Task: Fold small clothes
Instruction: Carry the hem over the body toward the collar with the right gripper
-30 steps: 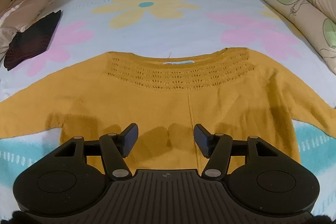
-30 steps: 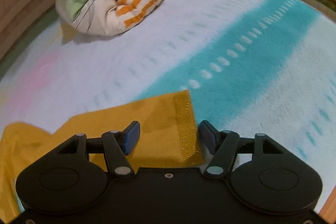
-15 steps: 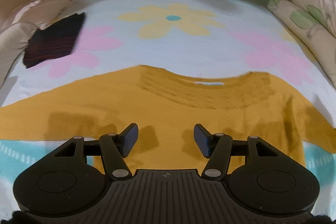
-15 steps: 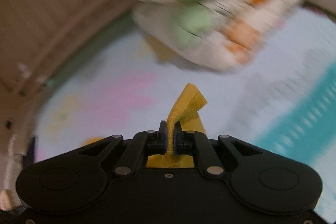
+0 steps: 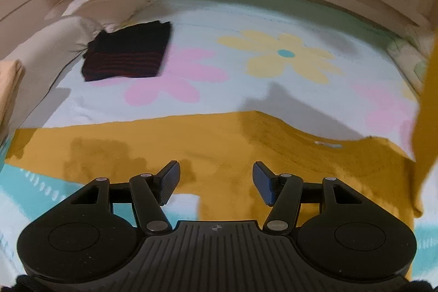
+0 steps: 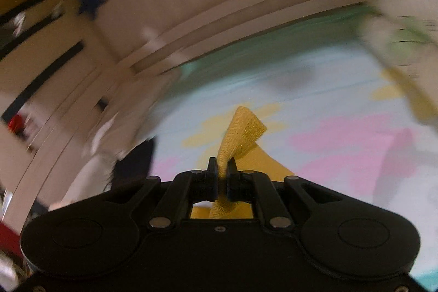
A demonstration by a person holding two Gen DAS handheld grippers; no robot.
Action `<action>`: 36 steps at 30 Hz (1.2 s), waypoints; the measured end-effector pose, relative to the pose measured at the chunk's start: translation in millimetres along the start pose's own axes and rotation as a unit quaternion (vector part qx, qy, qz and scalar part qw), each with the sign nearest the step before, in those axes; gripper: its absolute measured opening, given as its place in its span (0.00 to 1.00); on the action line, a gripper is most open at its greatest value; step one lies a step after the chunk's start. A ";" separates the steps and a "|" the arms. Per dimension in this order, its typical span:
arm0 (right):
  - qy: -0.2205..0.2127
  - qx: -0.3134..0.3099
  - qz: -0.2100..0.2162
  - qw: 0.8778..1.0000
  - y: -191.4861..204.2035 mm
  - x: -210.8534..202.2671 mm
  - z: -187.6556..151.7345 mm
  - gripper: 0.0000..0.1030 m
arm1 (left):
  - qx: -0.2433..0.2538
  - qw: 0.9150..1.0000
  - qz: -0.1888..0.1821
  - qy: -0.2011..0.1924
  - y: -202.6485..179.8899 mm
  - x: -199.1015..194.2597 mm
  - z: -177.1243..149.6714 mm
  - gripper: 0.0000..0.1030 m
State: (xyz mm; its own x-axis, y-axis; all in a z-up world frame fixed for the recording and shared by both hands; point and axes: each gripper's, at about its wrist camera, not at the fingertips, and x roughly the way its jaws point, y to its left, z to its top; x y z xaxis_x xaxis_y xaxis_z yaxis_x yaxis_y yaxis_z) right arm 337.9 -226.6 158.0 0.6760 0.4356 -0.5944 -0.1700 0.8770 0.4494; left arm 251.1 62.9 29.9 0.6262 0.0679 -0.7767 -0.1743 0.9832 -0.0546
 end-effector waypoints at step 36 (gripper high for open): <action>0.017 0.003 -0.136 0.991 -108.4 43.6 -74.5 0.47 | 0.053 0.997 0.012 0.054 -21.0 57.8 -22.8 0.56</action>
State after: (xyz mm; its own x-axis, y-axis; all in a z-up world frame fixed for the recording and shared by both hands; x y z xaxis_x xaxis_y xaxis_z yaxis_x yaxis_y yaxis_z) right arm 332.3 -287.6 33.7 0.6722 0.1901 -0.7156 0.0200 0.9615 0.2742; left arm 273.7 42.3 -28.2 0.5363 0.0779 -0.8404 -0.1022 0.9944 0.0269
